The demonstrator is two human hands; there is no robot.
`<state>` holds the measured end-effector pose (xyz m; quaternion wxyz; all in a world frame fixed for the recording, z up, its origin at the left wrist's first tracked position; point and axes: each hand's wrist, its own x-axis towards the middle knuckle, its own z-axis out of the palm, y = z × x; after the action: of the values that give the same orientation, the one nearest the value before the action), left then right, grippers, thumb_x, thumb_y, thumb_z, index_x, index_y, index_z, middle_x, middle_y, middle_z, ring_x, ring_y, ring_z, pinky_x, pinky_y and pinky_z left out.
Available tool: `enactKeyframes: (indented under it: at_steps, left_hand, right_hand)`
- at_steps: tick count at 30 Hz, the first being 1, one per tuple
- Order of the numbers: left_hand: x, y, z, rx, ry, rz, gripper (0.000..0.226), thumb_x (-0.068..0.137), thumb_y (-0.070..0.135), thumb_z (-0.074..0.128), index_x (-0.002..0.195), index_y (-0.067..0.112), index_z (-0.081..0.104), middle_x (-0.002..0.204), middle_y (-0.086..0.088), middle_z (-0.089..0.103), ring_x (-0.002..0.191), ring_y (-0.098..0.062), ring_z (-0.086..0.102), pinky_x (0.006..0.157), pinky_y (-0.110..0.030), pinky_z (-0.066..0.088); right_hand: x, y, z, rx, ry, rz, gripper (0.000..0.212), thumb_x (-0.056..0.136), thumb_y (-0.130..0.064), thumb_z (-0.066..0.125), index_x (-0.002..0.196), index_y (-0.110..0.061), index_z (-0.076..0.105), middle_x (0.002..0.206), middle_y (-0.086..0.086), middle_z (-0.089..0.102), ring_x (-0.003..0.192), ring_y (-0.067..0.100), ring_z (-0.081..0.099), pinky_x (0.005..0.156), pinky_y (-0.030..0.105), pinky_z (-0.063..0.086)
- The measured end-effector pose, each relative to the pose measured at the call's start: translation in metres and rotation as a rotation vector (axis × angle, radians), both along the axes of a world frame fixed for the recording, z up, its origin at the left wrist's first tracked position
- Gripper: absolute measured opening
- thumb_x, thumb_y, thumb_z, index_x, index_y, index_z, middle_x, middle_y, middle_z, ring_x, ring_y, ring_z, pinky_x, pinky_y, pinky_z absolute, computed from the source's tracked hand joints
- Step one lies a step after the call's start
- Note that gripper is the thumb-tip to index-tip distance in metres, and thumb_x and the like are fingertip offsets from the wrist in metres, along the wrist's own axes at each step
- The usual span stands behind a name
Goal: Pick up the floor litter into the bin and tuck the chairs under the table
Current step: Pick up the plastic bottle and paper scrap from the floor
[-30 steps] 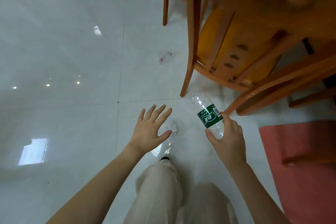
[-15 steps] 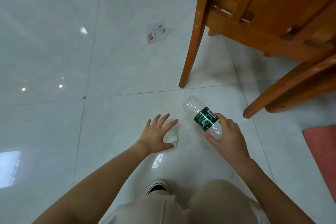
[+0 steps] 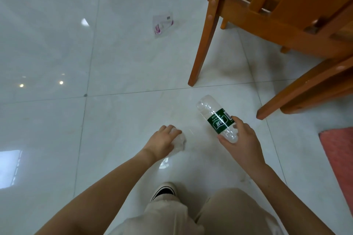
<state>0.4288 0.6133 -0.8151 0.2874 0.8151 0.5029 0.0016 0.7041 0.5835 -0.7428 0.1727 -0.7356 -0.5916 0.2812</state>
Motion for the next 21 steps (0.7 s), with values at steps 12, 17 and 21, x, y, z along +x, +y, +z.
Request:
enactKeyframes:
  at_steps: [12,17,21]
  left_hand:
    - [-0.025,0.013,0.352,0.129,-0.229,0.354,0.057,0.079,0.01,0.066,0.133,0.017,0.051,0.123,-0.004,0.053,0.11,-0.025,0.046,0.09,-0.025,0.036]
    - [-0.03,-0.007,0.53,0.199,-0.278,0.427,0.057,0.078,0.009,0.065,0.133,0.018,0.051,0.122,-0.004,0.053,0.113,-0.023,0.046,0.093,-0.023,0.032]
    - [-0.032,-0.042,0.662,0.283,-0.294,0.38,0.057,0.078,0.009,0.064,0.132,0.019,0.05,0.12,-0.001,0.054,0.111,-0.023,0.047,0.09,-0.021,0.033]
  right_hand:
    - [-0.03,-0.016,0.292,0.02,0.077,-0.02,0.069,0.078,-0.043,0.077,0.136,-0.027,0.044,0.114,-0.003,0.056,0.101,0.016,0.052,0.076,0.029,0.047]
    - [-0.037,-0.024,0.46,0.111,0.067,-0.001,0.068,0.076,-0.041,0.078,0.135,-0.027,0.047,0.11,-0.003,0.056,0.101,0.015,0.05,0.077,0.029,0.045]
    - [-0.041,-0.043,0.597,0.181,0.051,0.031,0.066,0.077,-0.041,0.077,0.134,-0.028,0.046,0.114,-0.006,0.054,0.104,0.016,0.047,0.08,0.029,0.04]
